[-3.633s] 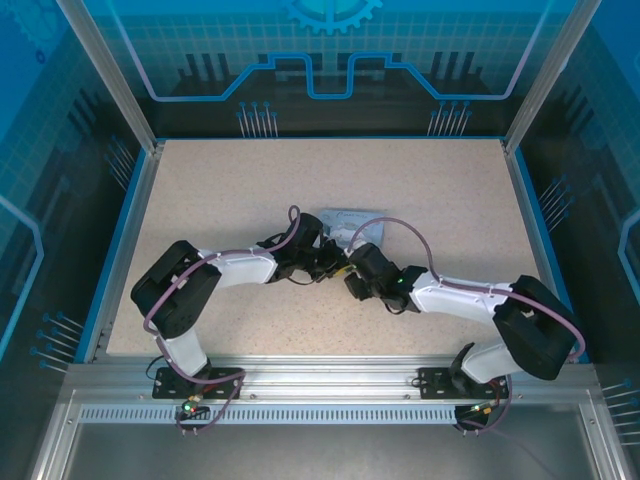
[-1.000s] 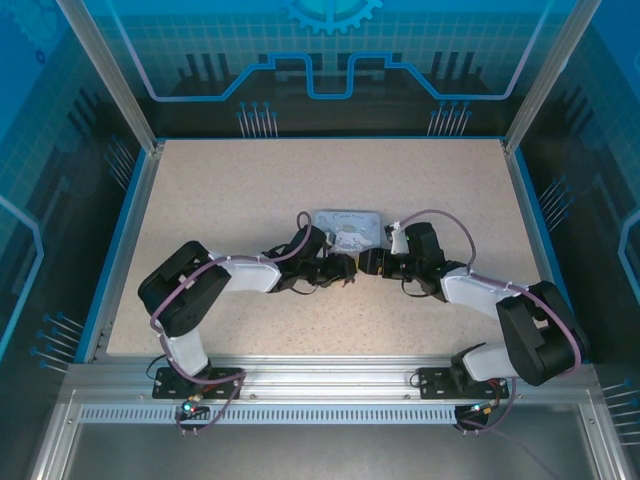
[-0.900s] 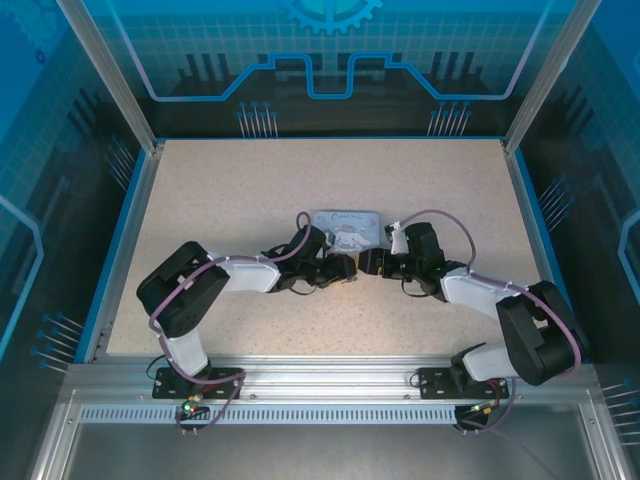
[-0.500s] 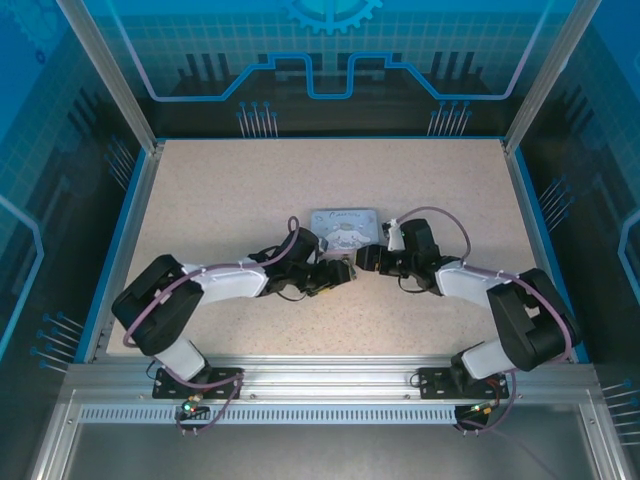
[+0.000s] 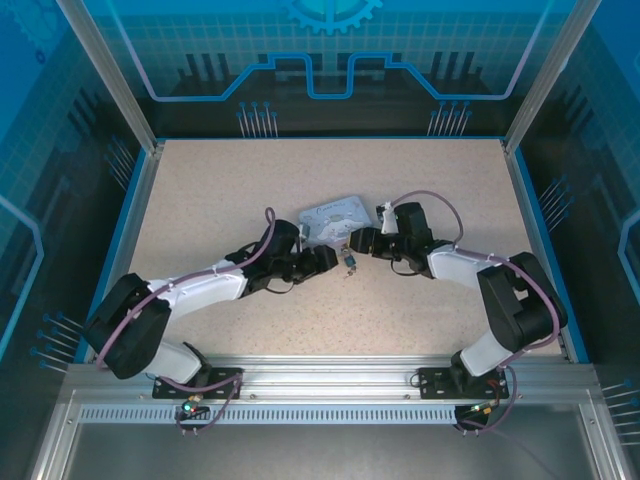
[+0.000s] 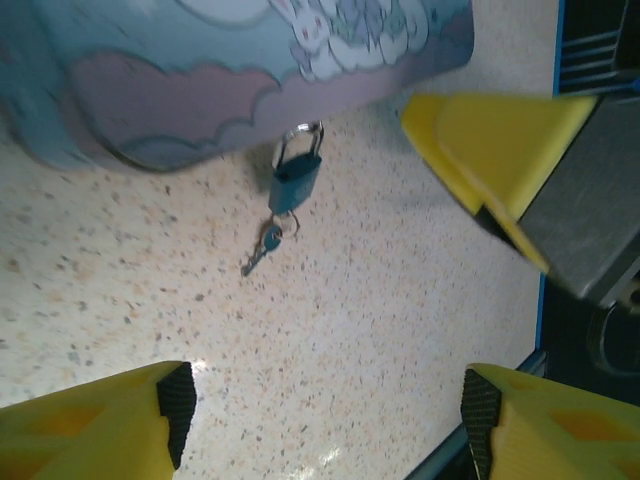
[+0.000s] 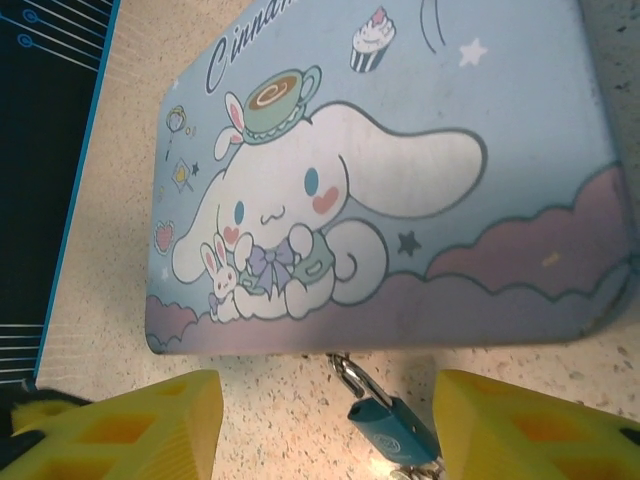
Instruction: Unlock a padlock with a key
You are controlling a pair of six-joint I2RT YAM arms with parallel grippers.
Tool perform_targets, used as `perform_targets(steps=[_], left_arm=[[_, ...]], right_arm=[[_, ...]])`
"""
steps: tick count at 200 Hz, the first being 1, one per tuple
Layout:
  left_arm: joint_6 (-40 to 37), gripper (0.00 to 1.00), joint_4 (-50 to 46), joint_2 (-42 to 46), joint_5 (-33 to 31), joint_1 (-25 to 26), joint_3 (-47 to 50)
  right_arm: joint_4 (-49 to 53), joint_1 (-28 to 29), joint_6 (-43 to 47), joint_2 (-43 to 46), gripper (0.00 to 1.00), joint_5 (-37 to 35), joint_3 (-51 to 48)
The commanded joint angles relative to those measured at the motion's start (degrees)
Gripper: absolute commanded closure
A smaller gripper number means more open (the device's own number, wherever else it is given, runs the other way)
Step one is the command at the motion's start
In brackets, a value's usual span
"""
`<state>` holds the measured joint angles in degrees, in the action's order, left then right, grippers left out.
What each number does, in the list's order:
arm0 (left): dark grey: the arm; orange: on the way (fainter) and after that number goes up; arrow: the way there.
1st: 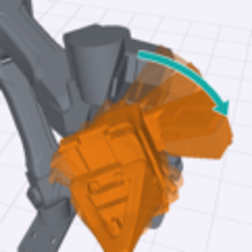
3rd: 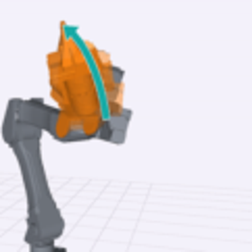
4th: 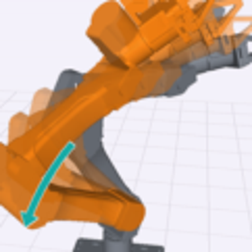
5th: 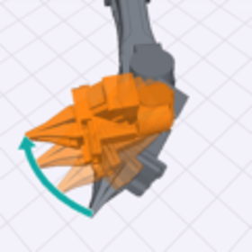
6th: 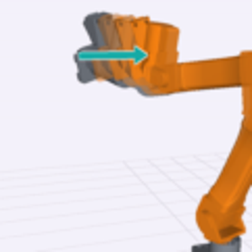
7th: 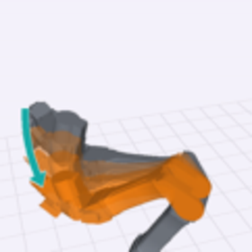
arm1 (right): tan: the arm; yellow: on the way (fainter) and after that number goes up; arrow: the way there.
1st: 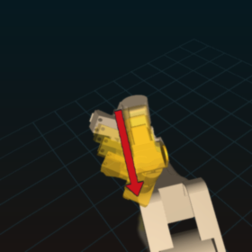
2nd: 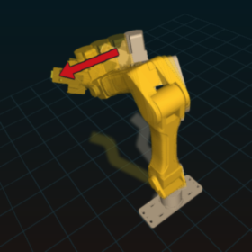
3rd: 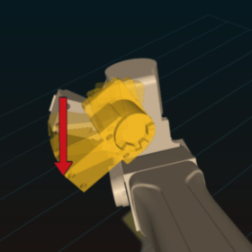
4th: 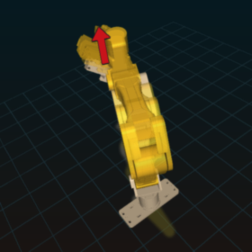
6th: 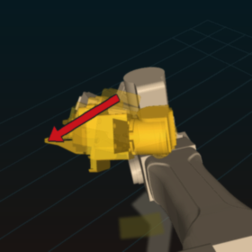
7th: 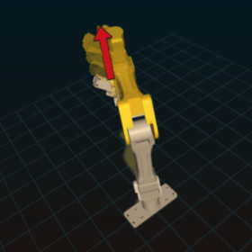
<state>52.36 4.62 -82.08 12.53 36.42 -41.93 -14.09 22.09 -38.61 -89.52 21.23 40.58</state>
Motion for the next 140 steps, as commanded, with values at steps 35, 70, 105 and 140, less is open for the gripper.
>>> perform_targets(steps=[35, 70, 105, 140], left_arm=[[0.03, 0.24, 2.4, 2.95, -3.84, -3.38, 0.45], [0.58, 0.23, 2.76, 2.89, -3.83, -3.64, 0.19], [1.41, 0.22, 3.39, 2.89, -3.67, -3.85, 0.69], [1.78, 0.22, 3.46, 2.89, -3.48, -4.0, 0.57]], right_arm=[[-0.73, 0.66, 2.59, 2.1, 0.45, -1.28, -5.62], [-0.11, 1.84, 6.06, -1.37, 0.47, -1.46, -3.94], [0.49, 3.6, 8.18, -5.22, 0.47, -1.99, -1.59], [0.78, 4.78, 9.2, -8.72, 0.48, -2.33, 0.69]])
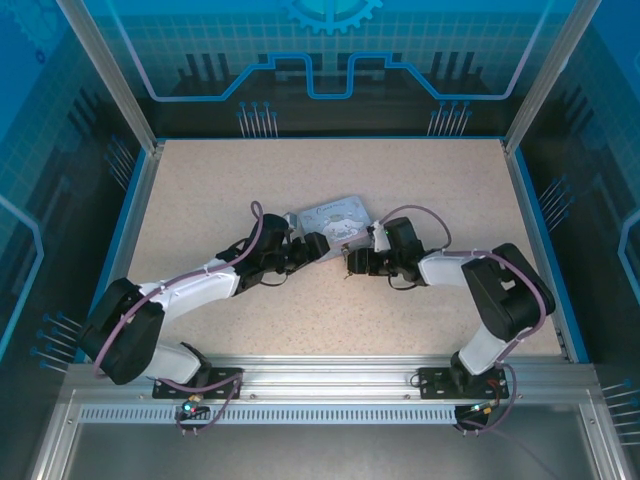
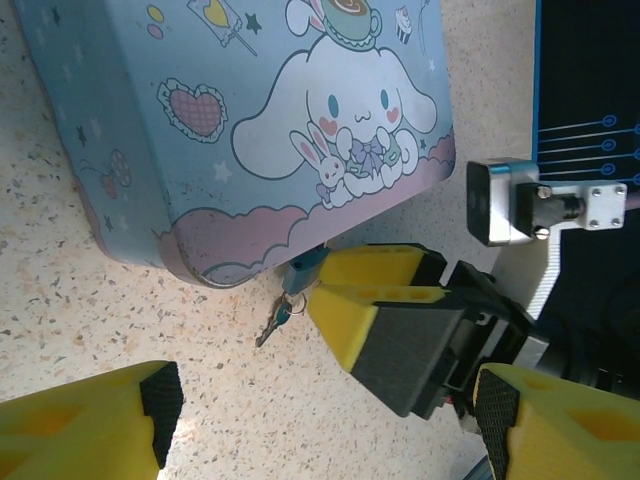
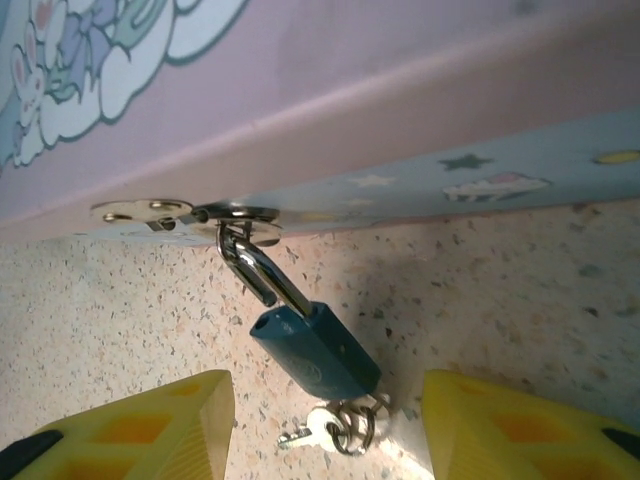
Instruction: Unlock a padlock with a key
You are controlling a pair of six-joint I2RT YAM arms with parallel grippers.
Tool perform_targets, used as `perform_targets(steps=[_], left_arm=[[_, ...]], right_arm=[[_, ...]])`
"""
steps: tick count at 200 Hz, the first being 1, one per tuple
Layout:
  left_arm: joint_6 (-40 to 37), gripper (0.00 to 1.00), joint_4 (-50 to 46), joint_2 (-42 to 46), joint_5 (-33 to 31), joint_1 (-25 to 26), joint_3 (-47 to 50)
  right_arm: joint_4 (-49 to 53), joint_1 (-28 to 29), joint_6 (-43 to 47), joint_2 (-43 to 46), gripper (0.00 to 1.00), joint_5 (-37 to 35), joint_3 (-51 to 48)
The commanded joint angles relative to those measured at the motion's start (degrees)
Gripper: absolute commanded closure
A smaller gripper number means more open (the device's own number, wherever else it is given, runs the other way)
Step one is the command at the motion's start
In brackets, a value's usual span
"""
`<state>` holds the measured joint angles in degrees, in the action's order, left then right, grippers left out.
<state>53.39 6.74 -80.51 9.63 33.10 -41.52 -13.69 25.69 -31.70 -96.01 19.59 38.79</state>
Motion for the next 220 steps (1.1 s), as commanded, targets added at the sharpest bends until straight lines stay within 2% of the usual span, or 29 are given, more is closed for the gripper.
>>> perform_targets(steps=[1, 33, 61, 82, 119, 162, 220], left_arm=[[0.75, 0.22, 1.34, 1.32, -0.62, -0.68, 0.14], [0.95, 0.21, 1.76, 1.15, -0.3, -0.95, 0.21], [1.28, 0.21, 2.44, 0.8, -0.23, -1.05, 0.62], [1.55, 0.21, 2.87, 0.4, -0.14, -1.02, 0.74], [1.59, 0.2, 3.1, 0.0, -0.18, -1.28, 0.6], [1.46, 0.2, 3.32, -0.24, 0.3, -1.59, 0.56], [1.55, 0.19, 3.54, -0.35, 0.39, -1.65, 0.65]], right_arm=[[0.4, 1.19, 2.32, -2.29, 0.48, -0.69, 2.55], [0.55, 1.39, 2.5, -4.55, 0.54, -0.72, 3.44], [0.25, 1.45, 2.52, -5.23, 0.7, -0.56, 3.32], [0.54, 1.38, 2.61, -4.98, 0.73, -0.76, 2.84], [0.9, 1.16, 3.12, -3.51, 0.73, -0.92, 1.57], [0.68, 0.77, 3.09, -2.26, 0.62, -1.13, -0.1], [0.25, 0.62, 2.83, -2.17, 0.66, -1.05, -0.54]])
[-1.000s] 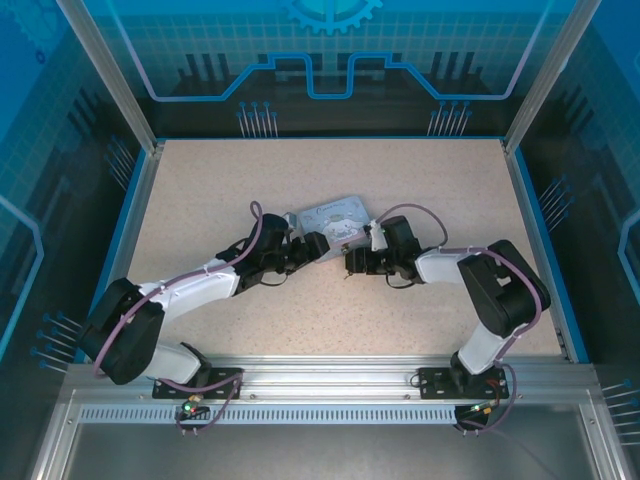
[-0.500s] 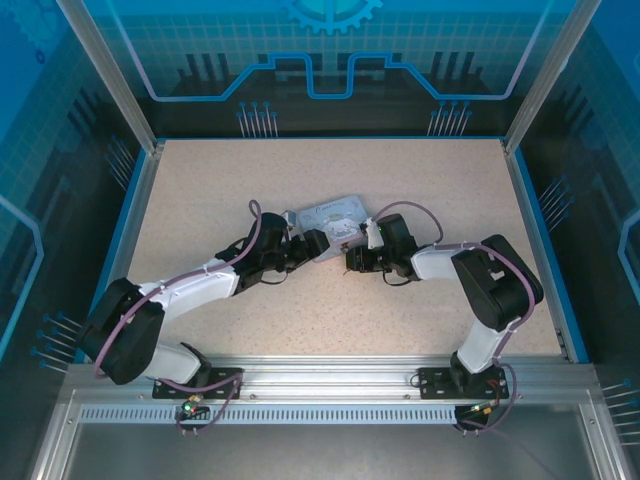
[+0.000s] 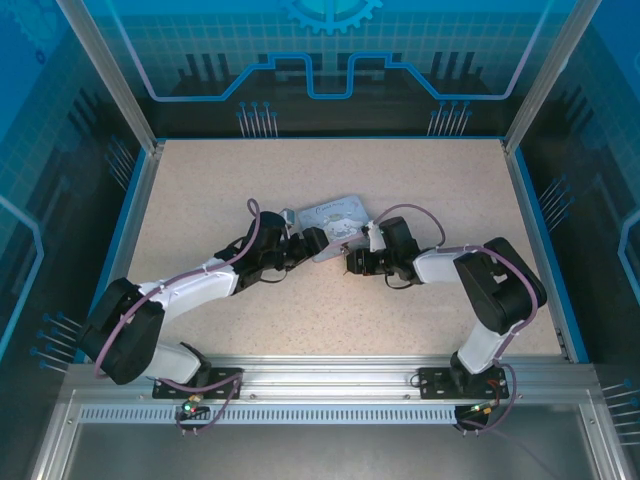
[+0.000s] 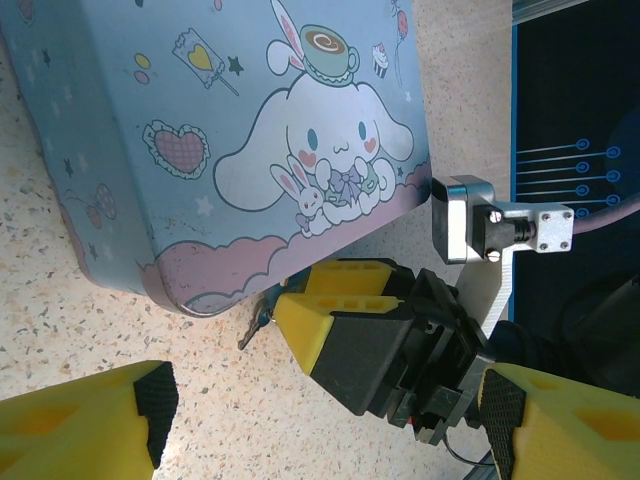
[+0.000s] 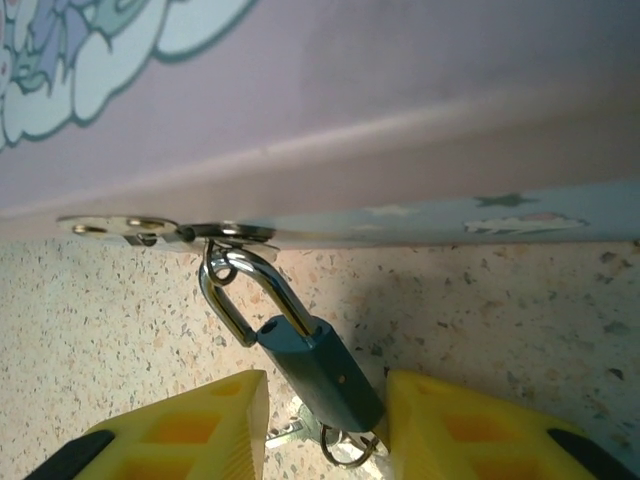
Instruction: Unlock a padlock with a key
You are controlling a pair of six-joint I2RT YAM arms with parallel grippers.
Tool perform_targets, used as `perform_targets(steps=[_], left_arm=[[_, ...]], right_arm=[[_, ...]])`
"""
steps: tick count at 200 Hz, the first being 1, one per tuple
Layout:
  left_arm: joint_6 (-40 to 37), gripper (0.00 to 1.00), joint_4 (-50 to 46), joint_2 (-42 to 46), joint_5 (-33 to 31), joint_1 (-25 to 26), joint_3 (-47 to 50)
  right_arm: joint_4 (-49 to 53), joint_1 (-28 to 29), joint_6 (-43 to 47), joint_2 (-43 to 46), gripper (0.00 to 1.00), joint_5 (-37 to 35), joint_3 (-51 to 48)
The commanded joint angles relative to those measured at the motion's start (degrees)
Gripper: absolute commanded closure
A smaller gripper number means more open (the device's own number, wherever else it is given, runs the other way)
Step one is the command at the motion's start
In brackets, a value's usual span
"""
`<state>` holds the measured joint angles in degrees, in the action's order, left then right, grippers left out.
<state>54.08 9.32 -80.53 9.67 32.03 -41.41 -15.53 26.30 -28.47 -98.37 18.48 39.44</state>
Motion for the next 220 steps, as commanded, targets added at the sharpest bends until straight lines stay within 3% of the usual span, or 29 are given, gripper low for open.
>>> perform_targets(steps=[1, 72, 114, 162, 220], left_arm=[[0.85, 0.19, 0.96, -0.33, 0.3, -0.62, 0.54], [0.94, 0.18, 0.84, -0.59, -0.03, -0.62, 0.62], [-0.85, 0.18, -1.94, -0.59, -2.44, -0.7, -0.23], [-7.76, 0.17, -16.04, -2.11, -13.68, -0.66, -6.84], [-13.32, 0.12, -21.53, -9.21, -20.54, -0.57, -14.29]], right_arm=[[2.09, -0.01, -0.43, 0.19, 0.66, 0.06, -1.2], [0.94, -0.53, -1.7, 0.01, 0.88, 0.74, -1.55], [1.06, -1.15, -3.4, 1.45, 0.91, 1.64, -2.11], [1.84, -1.25, -7.3, 4.14, 0.92, 1.73, -3.11], [2.09, -1.37, -11.09, 4.06, 0.92, 0.43, -3.89]])
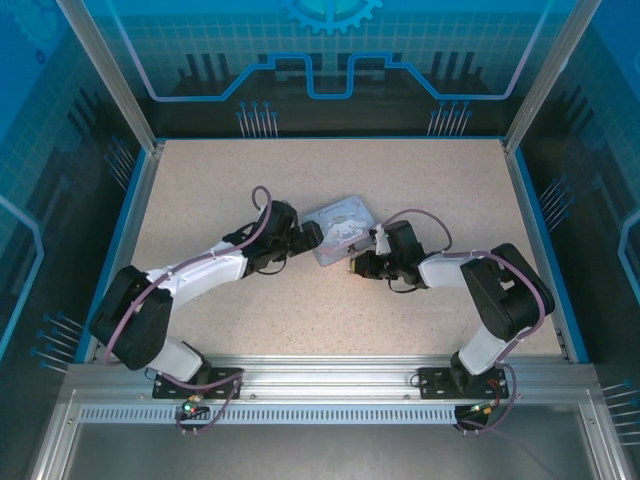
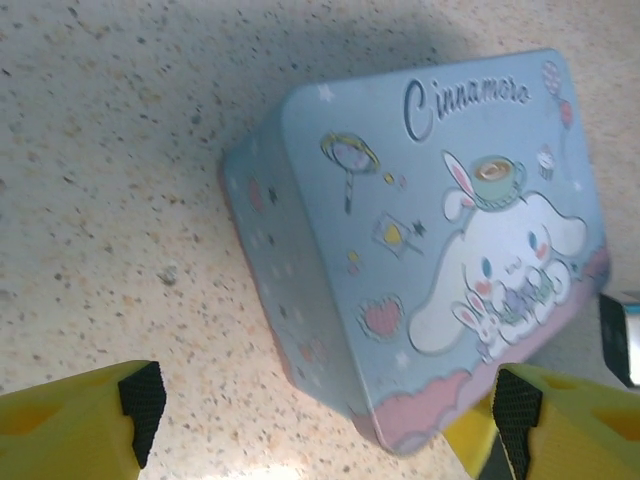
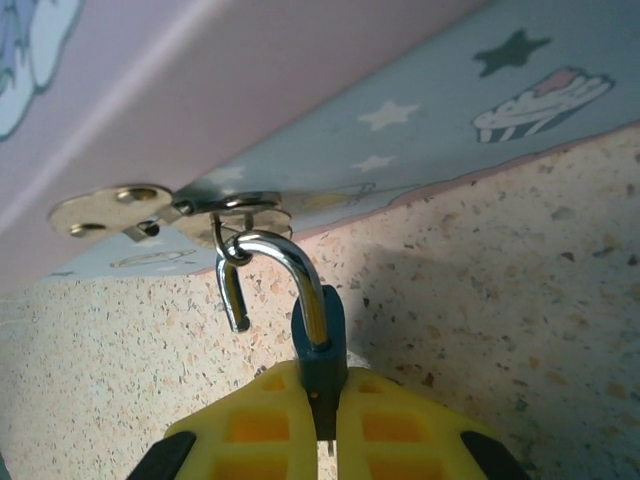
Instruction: Unlock a padlock with a key
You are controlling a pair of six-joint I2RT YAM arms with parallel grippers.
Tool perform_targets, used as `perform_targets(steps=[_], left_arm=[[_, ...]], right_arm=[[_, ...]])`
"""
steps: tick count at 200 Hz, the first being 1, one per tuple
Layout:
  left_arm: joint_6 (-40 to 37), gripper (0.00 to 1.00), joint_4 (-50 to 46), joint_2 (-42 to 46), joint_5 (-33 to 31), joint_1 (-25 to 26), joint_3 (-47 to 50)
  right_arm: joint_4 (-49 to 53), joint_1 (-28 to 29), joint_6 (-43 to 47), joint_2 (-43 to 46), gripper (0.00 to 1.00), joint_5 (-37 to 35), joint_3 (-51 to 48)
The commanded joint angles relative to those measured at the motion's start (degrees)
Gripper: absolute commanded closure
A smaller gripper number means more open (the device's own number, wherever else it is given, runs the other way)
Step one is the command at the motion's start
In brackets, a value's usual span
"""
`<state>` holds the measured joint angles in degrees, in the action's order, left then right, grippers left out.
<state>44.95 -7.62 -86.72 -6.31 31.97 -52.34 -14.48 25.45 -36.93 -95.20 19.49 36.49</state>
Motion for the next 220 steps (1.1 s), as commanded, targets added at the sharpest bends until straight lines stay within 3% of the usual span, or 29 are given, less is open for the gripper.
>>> perform_targets(steps=[1, 33, 220], left_arm=[[-4.22, 0.12, -4.64, -3.11, -4.58, -0.5, -3.46], [-5.67, 0.01, -5.13, -6.3, -5.68, -0.17, -5.99], [-7.16, 0.01, -7.01, -12.88, -11.92, 2.22, -7.43]], right_arm=[[1.03, -0.55, -2.67, 0.89, 0.92, -0.58, -1.05], [-0.08, -0.75, -4.18, 0.8, 0.93, -0.68, -1.74], [-2.66, -1.89, -6.29, 1.35, 0.94, 0.73, -2.9]])
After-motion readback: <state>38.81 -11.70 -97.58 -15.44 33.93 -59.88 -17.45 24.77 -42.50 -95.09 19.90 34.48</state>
